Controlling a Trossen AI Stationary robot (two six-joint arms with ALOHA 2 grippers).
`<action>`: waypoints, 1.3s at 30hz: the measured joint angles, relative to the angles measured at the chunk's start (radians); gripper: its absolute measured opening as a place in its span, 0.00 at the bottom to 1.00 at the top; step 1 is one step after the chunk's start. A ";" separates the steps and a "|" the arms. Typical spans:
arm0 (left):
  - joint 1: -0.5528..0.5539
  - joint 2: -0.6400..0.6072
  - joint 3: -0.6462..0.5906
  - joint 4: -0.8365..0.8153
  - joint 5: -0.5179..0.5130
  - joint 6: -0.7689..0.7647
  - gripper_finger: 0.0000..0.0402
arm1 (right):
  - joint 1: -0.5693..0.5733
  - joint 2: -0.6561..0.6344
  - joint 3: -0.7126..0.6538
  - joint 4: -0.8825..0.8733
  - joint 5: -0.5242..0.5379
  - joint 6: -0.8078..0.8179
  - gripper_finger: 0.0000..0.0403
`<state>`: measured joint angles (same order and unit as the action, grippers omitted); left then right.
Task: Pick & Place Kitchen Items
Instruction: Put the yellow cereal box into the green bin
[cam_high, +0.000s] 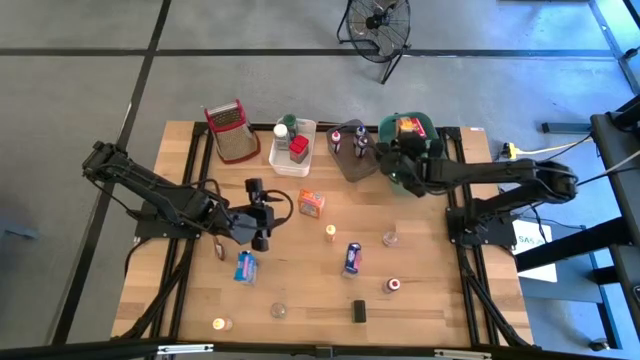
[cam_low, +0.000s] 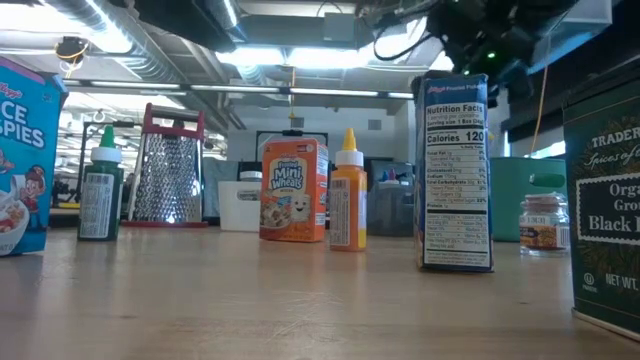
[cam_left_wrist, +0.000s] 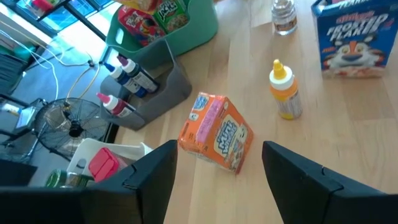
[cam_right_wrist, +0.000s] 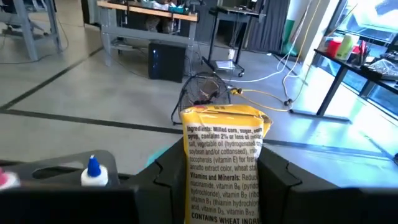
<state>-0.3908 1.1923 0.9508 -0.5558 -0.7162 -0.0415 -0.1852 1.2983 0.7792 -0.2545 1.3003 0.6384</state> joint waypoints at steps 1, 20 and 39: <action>0.000 0.000 0.000 -0.009 0.000 -0.007 0.57 | -0.016 0.008 0.000 0.034 -0.019 -0.034 0.32; 0.000 0.000 0.000 -0.081 0.003 -0.122 0.57 | -0.233 0.130 0.000 0.200 -0.244 -0.204 0.32; 0.000 0.000 0.000 -0.082 0.008 -0.136 0.58 | -0.324 0.200 0.000 0.269 -0.336 -0.268 0.43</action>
<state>-0.3912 1.1927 0.9508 -0.6379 -0.7077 -0.1779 -0.5088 1.4986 0.7792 0.0147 0.9645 0.3702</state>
